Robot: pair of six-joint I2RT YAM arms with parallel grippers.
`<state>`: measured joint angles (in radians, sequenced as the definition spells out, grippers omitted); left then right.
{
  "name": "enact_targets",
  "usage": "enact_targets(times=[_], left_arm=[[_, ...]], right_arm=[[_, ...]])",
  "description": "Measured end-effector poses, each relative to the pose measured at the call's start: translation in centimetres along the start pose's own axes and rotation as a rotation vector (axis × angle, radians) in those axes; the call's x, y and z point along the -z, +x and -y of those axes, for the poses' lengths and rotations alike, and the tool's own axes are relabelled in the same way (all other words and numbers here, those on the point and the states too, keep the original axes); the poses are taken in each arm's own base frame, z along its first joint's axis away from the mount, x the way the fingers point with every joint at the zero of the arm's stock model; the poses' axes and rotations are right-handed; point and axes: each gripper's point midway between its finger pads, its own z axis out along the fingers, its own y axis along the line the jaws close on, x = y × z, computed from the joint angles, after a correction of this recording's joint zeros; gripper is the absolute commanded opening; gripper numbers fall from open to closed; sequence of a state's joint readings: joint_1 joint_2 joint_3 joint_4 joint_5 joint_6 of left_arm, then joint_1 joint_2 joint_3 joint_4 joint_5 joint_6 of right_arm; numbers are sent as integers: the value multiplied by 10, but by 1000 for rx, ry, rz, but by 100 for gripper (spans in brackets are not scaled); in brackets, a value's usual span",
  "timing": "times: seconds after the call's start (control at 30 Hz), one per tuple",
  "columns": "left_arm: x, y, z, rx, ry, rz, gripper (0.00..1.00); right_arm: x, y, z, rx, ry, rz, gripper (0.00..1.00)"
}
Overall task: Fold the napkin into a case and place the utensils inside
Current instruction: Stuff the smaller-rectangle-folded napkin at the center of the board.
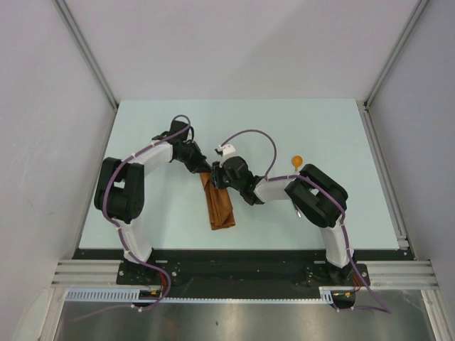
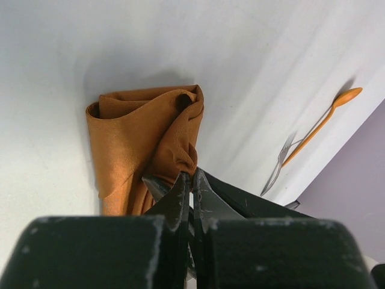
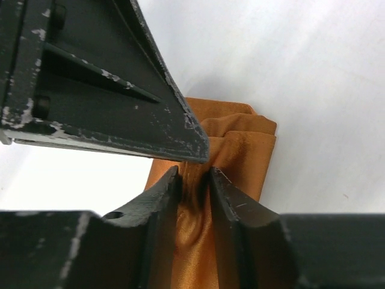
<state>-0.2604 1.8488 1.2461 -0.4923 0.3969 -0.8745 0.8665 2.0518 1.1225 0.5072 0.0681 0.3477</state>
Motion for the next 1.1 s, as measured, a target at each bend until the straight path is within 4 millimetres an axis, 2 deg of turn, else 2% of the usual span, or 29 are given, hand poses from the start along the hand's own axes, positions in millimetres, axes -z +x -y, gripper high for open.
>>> enact_targets(times=[0.57,0.63,0.67,0.77,0.9,0.97,1.0,1.03,1.07,1.1], left_arm=[[-1,0,-3,4,-4,-2,0],[0,-1,-3,5,-3,1,0],[0,-1,-3,6,-3,1,0],[0,-1,-4,5,-3,2,0],[0,-2,-4,-18,0,5,0],[-1,-3,-3,-42,6,9,8],[-1,-4,-3,-50,8,12,22],[-1,-4,-4,-66,10,14,29],[-1,-5,-4,-82,11,17,43],[-1,-6,-4,-100,13,23,48]], right_arm=[[14,7,5,-14,13,-3,29],[14,7,5,-16,12,-3,23],[14,7,5,-18,8,-4,11],[15,7,3,-18,2,-6,0],[14,7,2,-27,-8,-14,0],[14,6,1,-32,-10,-24,0],[14,5,1,-37,-9,-30,0],[13,5,0,-42,-8,-38,0],[13,5,0,-46,-6,-45,0],[13,5,0,-47,-5,-53,0]])
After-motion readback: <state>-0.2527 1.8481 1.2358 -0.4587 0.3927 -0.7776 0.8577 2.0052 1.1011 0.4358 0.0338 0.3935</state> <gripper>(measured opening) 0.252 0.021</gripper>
